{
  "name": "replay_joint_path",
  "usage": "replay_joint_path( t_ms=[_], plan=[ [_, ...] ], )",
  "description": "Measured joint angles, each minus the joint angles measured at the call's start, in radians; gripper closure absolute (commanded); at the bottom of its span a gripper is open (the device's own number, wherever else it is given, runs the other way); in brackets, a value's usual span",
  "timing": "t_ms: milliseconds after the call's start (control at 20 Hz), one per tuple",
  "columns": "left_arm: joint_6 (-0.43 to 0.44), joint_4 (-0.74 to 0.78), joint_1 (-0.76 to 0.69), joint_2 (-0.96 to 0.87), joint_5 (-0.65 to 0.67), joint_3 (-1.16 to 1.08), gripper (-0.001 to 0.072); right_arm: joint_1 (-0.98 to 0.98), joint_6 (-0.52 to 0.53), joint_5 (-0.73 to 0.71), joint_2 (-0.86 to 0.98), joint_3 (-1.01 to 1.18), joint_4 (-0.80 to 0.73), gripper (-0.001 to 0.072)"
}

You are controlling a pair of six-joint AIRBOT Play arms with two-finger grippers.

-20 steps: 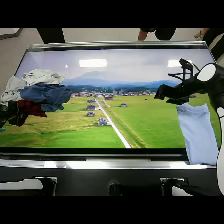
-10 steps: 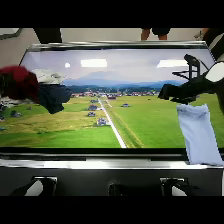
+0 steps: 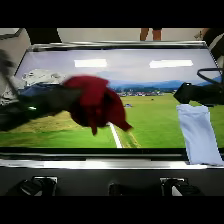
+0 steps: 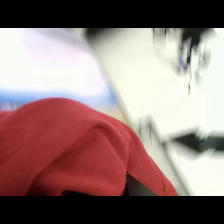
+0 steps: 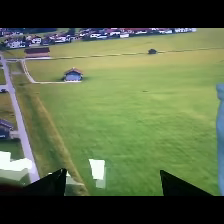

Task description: Fold the shirts.

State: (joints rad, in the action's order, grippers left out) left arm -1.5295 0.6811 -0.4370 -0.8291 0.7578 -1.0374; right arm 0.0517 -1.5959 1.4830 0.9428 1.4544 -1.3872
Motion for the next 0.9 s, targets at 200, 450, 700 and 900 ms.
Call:
replay_joint_path(
  t_ms=[200, 450, 700, 900],
  plan=[
    [0.002, 0.01, -0.125, -0.278, 0.08, 0.046, 0.0416, 0.0, -0.016, 0.095, -0.022, -0.007, -0.043, 0.0043],
    [0.076, -0.093, -0.063, -0.515, 0.182, -0.021, 0.0156, 0.0, -0.022, 0.111, 0.057, -0.077, -0.031, 0.0024],
    [0.064, 0.075, 0.184, -0.513, 0.376, -0.124, -0.0013, 0.0, 0.051, 0.065, 0.15, -0.276, 0.138, 0.0009],
    [0.038, 0.172, 0.261, -0.51, 0.426, -0.048, -0.0013, 0.0, 0.09, 0.014, 0.177, -0.5, 0.227, 0.0009]
  ],
)
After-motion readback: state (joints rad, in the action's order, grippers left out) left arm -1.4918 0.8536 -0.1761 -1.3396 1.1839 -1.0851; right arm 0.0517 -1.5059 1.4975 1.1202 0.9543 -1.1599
